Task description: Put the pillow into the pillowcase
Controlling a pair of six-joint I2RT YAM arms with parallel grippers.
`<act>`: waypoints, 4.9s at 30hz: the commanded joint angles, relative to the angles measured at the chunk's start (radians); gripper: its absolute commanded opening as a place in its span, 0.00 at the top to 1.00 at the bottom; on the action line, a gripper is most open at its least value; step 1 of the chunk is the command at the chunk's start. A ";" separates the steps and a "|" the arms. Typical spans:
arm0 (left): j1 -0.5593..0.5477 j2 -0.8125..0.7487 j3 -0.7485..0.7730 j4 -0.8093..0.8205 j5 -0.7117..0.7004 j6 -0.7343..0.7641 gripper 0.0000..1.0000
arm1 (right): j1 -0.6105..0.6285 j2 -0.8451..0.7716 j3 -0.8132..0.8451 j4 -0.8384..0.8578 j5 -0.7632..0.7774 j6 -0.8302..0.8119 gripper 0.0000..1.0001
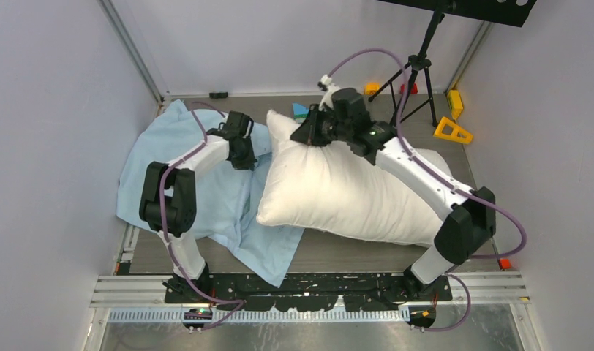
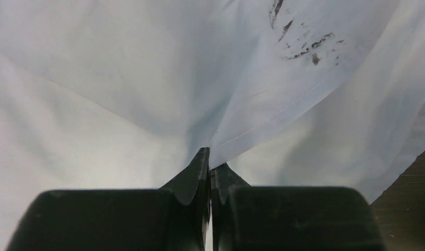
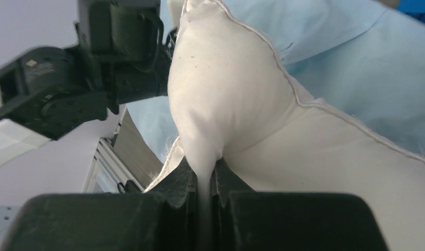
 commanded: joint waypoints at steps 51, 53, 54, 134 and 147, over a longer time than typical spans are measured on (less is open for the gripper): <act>0.011 -0.757 -0.141 -0.327 0.280 -0.083 1.00 | 0.160 0.510 0.486 -0.103 0.724 0.050 1.00; 0.011 -0.767 -0.150 -0.336 0.309 -0.114 1.00 | 0.164 0.478 0.473 -0.075 0.805 0.071 1.00; 0.011 -0.773 -0.160 -0.331 0.331 -0.132 1.00 | 0.174 0.468 0.454 -0.051 0.868 0.068 1.00; -0.095 -0.591 -0.174 -0.015 0.241 -0.351 1.00 | 0.324 0.048 -0.140 -0.156 0.588 -0.182 0.27; -0.164 -0.678 -0.132 -0.016 0.227 -0.463 1.00 | 0.400 -0.040 -0.309 0.263 0.360 0.113 1.00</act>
